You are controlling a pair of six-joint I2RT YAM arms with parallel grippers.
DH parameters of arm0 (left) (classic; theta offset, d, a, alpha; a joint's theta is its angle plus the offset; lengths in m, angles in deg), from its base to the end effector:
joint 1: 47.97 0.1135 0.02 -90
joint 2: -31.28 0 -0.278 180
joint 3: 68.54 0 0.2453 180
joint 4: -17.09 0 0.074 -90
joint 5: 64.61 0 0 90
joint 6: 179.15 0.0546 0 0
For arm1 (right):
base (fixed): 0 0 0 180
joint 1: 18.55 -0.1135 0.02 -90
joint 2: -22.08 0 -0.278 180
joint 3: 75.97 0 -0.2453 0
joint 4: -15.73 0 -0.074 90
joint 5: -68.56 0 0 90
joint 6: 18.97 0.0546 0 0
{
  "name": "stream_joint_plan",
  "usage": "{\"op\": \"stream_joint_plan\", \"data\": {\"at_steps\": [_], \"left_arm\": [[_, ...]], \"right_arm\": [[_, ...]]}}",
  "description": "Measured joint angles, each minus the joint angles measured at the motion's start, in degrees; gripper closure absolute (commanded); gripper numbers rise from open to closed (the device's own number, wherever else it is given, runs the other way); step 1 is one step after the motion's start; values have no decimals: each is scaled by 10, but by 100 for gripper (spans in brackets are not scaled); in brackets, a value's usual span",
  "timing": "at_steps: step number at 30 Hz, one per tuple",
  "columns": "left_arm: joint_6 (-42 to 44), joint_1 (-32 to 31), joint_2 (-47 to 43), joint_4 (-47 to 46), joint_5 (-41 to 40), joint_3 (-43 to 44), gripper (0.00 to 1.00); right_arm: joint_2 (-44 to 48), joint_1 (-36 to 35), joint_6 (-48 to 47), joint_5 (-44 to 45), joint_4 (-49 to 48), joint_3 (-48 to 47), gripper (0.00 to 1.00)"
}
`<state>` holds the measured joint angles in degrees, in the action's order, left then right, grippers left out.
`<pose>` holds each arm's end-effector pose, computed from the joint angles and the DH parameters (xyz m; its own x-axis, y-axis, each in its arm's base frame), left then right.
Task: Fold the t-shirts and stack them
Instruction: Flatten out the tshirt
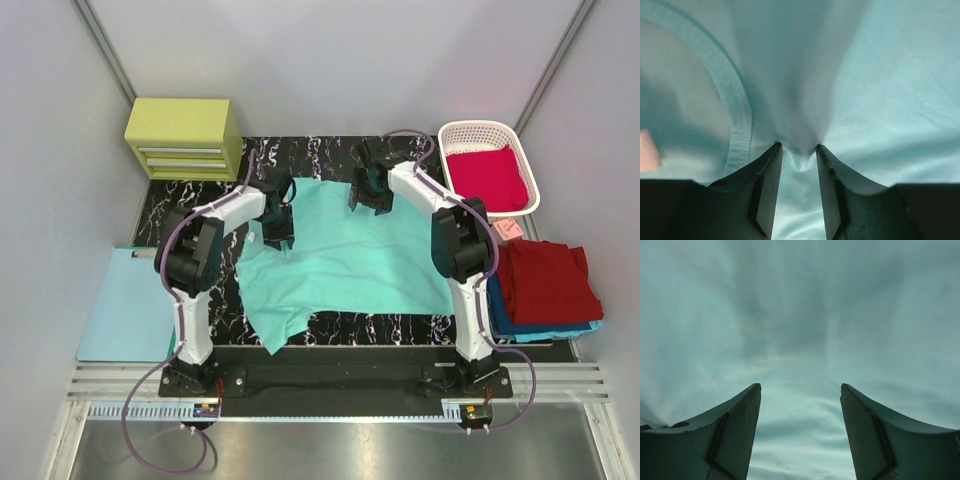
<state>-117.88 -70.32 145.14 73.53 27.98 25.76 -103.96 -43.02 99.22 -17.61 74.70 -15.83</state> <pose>0.3641 -0.1524 0.1609 -0.9744 -0.1186 -0.1911 -0.0894 0.9839 -0.1547 0.4397 0.1961 0.1953 -0.9111 0.1032 -0.3990 0.0484 0.9882 0.1451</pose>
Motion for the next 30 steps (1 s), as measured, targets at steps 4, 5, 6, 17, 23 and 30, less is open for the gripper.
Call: {"op": "stream_joint_plan", "data": {"at_steps": [4,5,6,17,23,30], "left_arm": [[3,5,39,13,0,59,60],[3,6,45,17,0,68,60],[4,7,54,23,0,81,60],[7,34,135,67,14,209,59],[9,45,175,79,22,277,58],[11,47,196,85,22,313,58]], "right_arm": [[-25,9,-1,-2,3,-38,28],[-30,14,-1,-4,5,-40,28],[-35,19,-1,-5,6,-42,28],[-105,70,-1,-25,26,-106,28],[-148,77,-1,-30,38,-181,28],[-193,82,-1,-41,50,-259,27]]}}
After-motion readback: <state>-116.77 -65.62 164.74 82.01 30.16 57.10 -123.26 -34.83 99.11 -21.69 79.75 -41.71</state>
